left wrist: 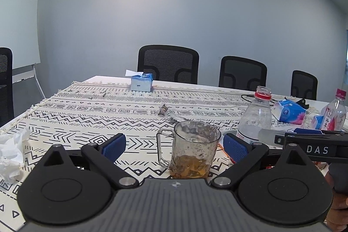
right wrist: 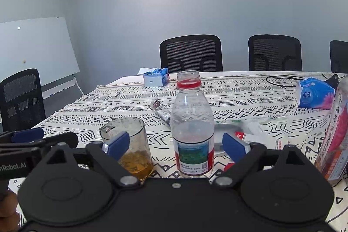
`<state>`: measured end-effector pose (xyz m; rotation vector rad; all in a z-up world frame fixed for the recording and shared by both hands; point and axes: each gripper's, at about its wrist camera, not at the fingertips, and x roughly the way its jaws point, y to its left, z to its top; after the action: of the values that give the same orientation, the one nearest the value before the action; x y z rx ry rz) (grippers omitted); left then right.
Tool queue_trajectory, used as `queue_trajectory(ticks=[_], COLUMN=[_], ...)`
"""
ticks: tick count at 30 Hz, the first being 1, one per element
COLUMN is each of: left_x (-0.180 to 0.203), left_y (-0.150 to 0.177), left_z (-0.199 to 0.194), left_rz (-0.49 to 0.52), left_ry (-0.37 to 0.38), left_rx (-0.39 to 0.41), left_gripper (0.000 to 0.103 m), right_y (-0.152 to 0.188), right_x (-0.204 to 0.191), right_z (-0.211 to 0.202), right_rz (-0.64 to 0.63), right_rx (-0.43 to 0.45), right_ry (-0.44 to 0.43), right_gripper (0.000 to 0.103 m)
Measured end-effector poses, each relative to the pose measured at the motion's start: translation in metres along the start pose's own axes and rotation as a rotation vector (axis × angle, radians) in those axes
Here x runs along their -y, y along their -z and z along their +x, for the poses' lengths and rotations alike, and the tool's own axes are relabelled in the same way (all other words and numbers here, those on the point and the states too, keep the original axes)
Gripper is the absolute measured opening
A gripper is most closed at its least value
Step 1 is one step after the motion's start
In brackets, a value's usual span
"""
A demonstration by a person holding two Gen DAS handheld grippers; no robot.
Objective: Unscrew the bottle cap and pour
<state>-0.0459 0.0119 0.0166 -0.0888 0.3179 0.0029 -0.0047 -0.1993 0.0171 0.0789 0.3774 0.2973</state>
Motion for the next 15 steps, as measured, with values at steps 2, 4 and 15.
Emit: queue_trajectory(ticks=[2,4,15], left_x=[-0.0003,-0.0003,0.0007], left_y=[-0.0001,-0.0001,0.0012], left_z=[0.0011,0.002,0.0092], left_rz=[0.0,0.0,0.012], left_ry=[-0.002,-0.005,-0.024], left_rx=[-0.001,-0.002,-0.009], left_gripper=[0.098,0.098,0.098], right_y=[0.0001,0.0012,0.0033], right_x=[0.0002,0.0005,0.0022], right_z=[0.001,0.0008,0.0039], right_rz=[0.0,-0.002,-0.003], right_rx=[0.0,0.0,-0.009], right_ry=[0.003,0.004,0.008], right_gripper=[0.094,0.094,0.095])
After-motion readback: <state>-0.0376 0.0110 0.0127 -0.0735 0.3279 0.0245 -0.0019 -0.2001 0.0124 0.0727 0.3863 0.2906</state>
